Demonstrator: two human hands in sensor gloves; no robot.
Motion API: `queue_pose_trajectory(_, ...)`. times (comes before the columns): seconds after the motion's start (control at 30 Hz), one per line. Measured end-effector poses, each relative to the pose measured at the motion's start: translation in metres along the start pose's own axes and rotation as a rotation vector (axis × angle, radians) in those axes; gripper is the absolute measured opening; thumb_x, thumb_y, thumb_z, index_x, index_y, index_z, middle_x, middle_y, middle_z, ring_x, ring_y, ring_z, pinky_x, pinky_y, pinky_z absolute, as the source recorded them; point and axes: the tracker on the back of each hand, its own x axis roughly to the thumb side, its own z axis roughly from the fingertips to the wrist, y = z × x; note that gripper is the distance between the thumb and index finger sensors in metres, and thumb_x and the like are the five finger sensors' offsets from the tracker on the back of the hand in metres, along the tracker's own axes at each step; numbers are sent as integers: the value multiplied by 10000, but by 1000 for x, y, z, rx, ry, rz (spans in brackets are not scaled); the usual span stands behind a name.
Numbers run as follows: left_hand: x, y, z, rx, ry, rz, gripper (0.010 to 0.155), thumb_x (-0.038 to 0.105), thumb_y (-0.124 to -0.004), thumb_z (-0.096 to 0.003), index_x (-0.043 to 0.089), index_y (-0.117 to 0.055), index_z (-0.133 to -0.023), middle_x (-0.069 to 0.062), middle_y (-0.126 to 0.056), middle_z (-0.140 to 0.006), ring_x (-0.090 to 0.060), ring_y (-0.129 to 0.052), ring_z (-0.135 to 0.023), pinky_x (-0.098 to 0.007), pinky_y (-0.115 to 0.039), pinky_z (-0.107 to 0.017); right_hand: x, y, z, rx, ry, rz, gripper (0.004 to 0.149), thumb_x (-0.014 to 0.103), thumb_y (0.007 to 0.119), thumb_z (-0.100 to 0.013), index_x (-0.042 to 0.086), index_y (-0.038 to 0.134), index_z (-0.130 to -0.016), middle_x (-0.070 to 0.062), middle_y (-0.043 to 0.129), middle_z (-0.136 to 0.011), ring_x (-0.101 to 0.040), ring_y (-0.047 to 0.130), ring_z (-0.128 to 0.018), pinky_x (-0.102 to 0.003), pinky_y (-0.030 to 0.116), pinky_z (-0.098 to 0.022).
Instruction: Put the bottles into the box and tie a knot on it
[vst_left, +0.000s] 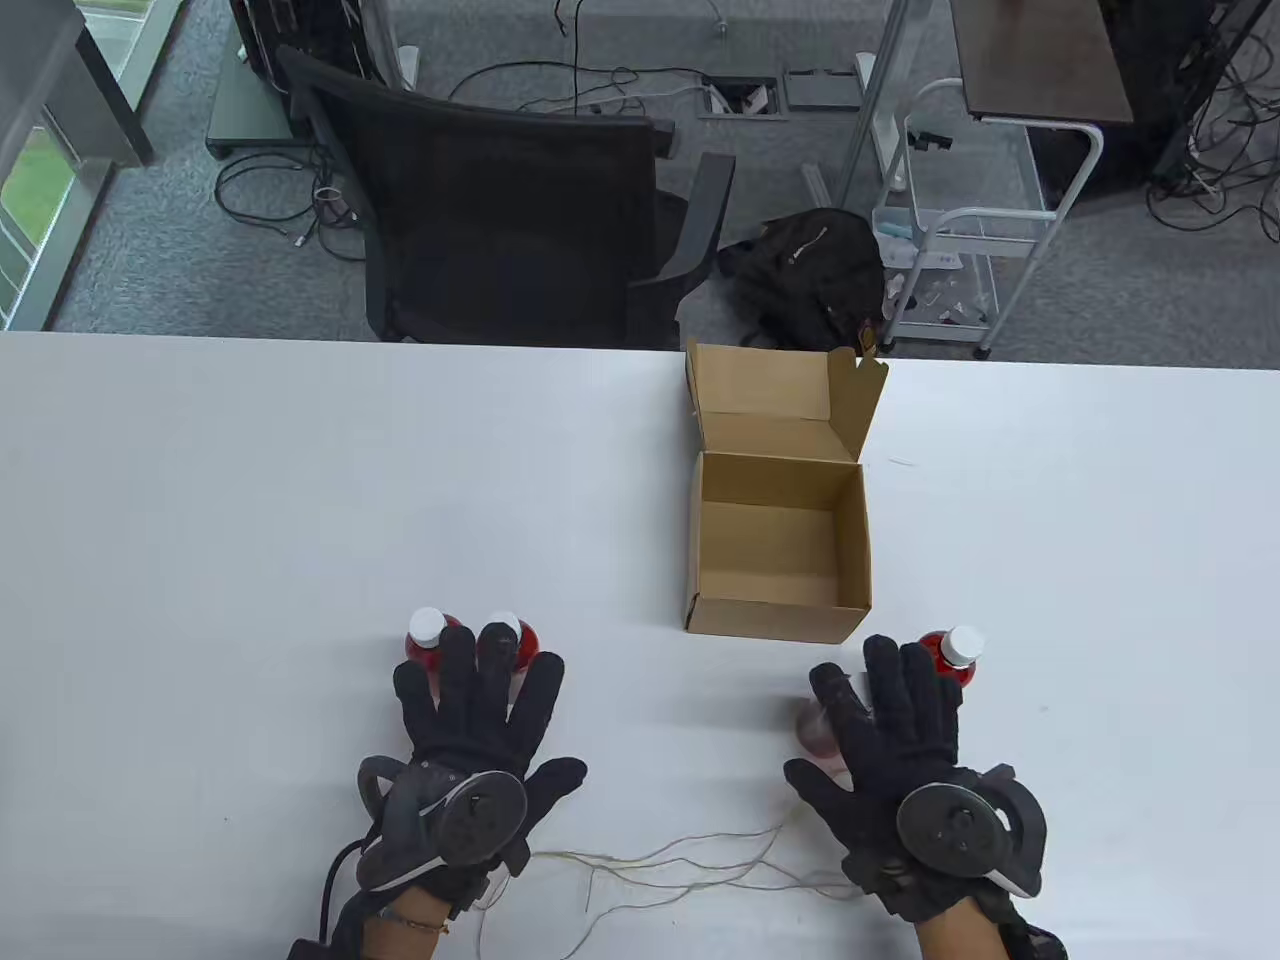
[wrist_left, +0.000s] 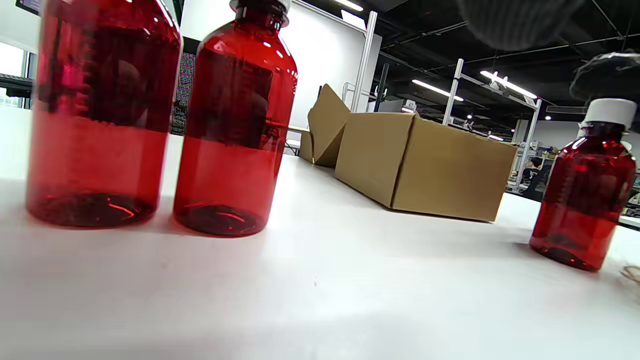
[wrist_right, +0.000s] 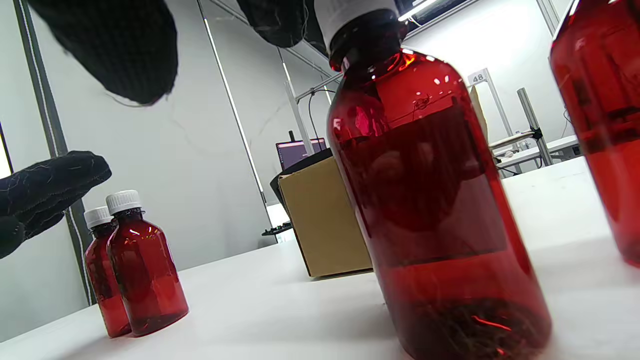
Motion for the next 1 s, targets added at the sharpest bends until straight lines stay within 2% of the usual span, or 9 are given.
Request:
queue_pose_trajectory(0.77,8,-1,0,-3,-16,-34,1005,682,-685,-489,296,-62,-1177,-209,101,-1219,-538,123,-1029,-775,-46,-615,2,0,1,20,-7,26,824,567,786,-468,224,421,-1122,-223,164,-1146,-518,84,-970,-701,77,-622)
queue_pose_trajectory(0.9,28,10,-2,43,-73,-77,1016,684,-686,-491,295,-44,-1174,-204,103,-1220,-527,130,-1030,-764,-38,-618,2,-2,1,13,-2,25,824,564,788,-469,222,421,-1122,-225,165,-1146,-519,85,-970,-701,77,-622)
queue_pose_trajectory(1.0,57,20,-11,78,-138,-113,1010,676,-691,-495,287,-58,-1178,-197,75,-1237,-517,118,-1044,-753,-37,-632,0,-4,1,3,-1,15,823,562,789,-469,219,423,-1122,-227,166,-1146,-521,88,-969,-701,80,-622)
